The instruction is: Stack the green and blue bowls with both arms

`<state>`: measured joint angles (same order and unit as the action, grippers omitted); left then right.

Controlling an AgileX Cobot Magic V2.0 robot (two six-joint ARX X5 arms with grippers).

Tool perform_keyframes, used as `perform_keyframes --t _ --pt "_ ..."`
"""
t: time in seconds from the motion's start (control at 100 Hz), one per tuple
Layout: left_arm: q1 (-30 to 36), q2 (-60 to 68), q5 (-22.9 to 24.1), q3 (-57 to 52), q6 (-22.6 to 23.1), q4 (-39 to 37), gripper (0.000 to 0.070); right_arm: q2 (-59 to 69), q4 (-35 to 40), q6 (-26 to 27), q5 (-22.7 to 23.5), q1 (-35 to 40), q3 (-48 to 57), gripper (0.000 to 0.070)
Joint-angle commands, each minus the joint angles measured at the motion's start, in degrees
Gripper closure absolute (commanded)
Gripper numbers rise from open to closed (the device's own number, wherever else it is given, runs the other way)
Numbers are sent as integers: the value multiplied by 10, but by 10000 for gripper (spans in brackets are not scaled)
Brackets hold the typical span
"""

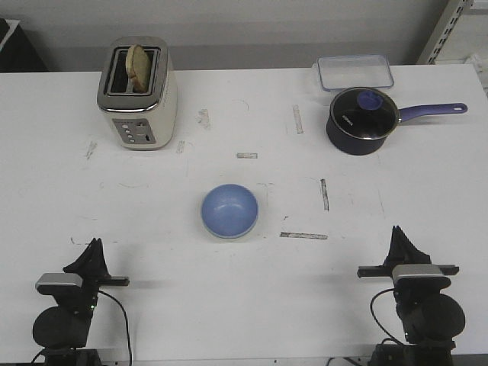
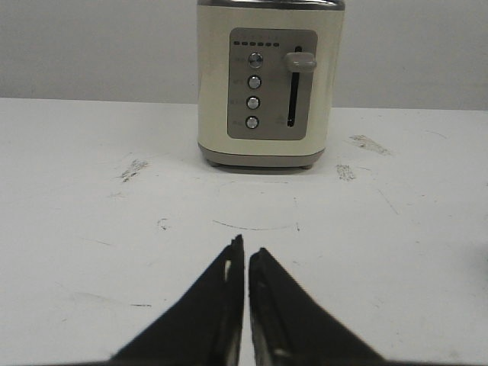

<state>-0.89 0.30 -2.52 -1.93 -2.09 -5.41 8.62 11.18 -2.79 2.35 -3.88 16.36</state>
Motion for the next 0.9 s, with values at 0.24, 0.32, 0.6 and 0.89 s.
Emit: perform_keyframes --t 0.24,0.32,0.6,0.89 --pt "-1 -1 0 12 -1 -7 699 -85 -37 39 -9 1 -126 700" --pt "-1 -1 0 12 -1 -7 699 -85 -63 52 -9 6 -151 700" --pt "-1 -1 0 12 -1 -7 699 -85 -87 64 -9 5 -156 700" --pt "-1 -1 0 12 -1 -7 699 -85 -86 64 -9 5 -156 700"
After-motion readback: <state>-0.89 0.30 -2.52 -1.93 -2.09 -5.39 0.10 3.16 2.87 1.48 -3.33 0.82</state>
